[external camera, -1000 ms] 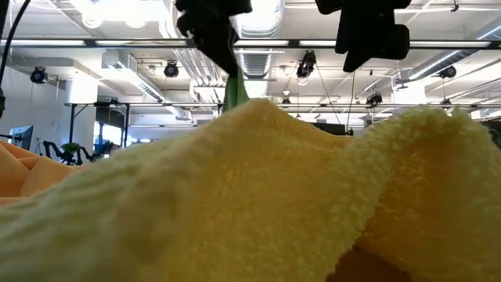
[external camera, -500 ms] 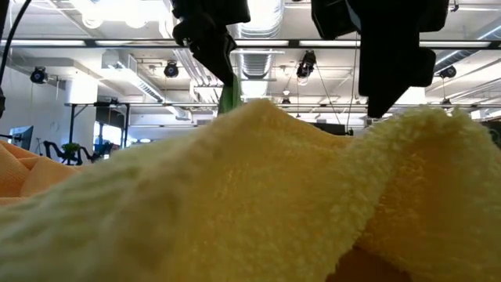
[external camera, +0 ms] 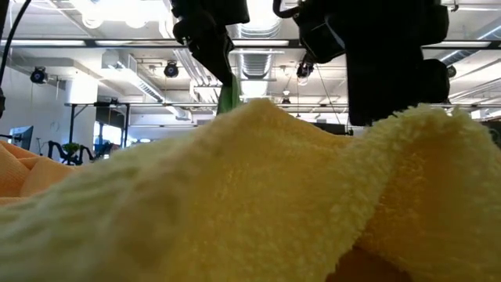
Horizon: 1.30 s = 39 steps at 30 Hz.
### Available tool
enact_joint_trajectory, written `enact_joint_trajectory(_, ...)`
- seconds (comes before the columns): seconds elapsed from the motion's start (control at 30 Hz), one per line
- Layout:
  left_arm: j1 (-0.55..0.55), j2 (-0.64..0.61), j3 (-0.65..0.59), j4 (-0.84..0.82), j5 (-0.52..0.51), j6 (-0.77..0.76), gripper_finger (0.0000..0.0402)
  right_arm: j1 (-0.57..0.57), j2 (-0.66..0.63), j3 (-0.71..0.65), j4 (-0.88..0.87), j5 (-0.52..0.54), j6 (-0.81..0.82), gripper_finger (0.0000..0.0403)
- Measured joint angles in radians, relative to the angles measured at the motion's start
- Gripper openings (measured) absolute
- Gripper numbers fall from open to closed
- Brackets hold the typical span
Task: Fold microfiber towels
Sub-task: Fold the green microfiber cloth
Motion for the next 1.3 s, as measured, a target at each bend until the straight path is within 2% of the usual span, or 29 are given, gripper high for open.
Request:
enact_joint_trajectory(0.4, -0.001, 0.000, 0.000, -0.062, -0.001, -0.003, 0.0000, 0.001, 0.123, 0.043, -0.005, -0.052, 0.044, 0.0173)
enact_joint_trajectory(0.67, -0.002, 0.000, 0.000, -0.069, 0.000, -0.002, 0.0000, 0.002, 0.127, 0.043, -0.040, -0.044, 0.105, 0.0156)
enact_joint_trajectory(1.0, -0.001, 0.000, -0.001, -0.069, 0.000, -0.002, 0.0000, 0.000, 0.177, 0.050, -0.047, -0.034, 0.127, 0.0153)
enact_joint_trajectory(1.13, -0.002, 0.000, -0.001, -0.069, 0.000, -0.002, 0.0000, 0.001, 0.178, 0.064, -0.074, -0.011, 0.131, 0.0135)
enact_joint_trajectory(1.3, -0.001, 0.000, -0.001, -0.069, 0.000, -0.002, 0.0000, -0.001, 0.172, 0.076, -0.126, 0.026, 0.126, 0.0083)
